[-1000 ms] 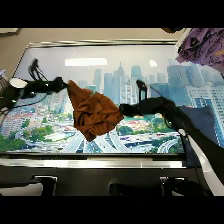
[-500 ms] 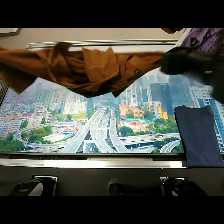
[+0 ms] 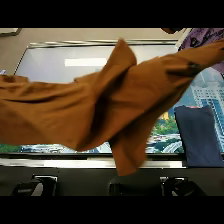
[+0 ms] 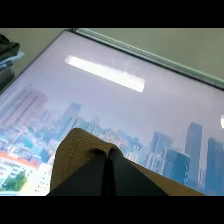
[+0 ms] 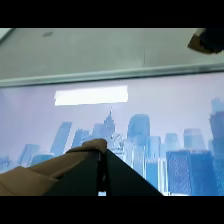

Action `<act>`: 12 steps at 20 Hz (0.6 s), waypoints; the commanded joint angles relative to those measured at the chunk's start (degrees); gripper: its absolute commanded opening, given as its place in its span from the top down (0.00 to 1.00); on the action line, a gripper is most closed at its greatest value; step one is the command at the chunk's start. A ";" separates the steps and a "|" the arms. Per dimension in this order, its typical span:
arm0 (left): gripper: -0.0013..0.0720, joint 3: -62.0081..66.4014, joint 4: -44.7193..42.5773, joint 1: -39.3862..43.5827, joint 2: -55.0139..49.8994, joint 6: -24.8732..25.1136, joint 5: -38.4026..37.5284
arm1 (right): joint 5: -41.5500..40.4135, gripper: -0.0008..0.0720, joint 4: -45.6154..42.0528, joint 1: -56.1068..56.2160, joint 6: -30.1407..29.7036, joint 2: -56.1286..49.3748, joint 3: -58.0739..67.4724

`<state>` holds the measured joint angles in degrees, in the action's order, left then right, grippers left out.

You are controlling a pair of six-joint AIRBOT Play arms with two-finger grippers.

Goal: Fold the clothes and pants, and hang the long-sleeved shirts on hangers.

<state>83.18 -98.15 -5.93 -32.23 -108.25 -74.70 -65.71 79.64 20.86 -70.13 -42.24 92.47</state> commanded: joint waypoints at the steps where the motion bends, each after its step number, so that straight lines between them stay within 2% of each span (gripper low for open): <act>1: 0.96 -9.11 3.45 -0.04 -1.77 0.28 -0.74 | -6.36 0.95 5.33 0.00 2.23 -8.68 0.11; 3: 0.96 -18.84 6.75 -0.04 -4.70 0.26 3.91 | -9.60 0.95 9.09 0.00 2.19 -18.58 0.11; 6: 0.96 -33.35 9.31 -0.04 -11.19 0.20 16.46 | -8.24 0.95 11.82 0.04 2.21 -33.99 0.11; 9: 0.96 -41.38 10.40 -0.04 -20.06 0.13 26.18 | -1.49 0.95 11.82 0.04 2.69 -47.89 0.13; 12: 0.96 -41.86 10.58 -0.04 -28.96 0.17 28.94 | 5.86 0.95 12.55 0.02 7.52 -55.80 0.13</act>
<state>44.75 -88.82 -5.96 -53.67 -108.09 -51.83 -66.52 90.61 20.86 -66.13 -89.21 92.53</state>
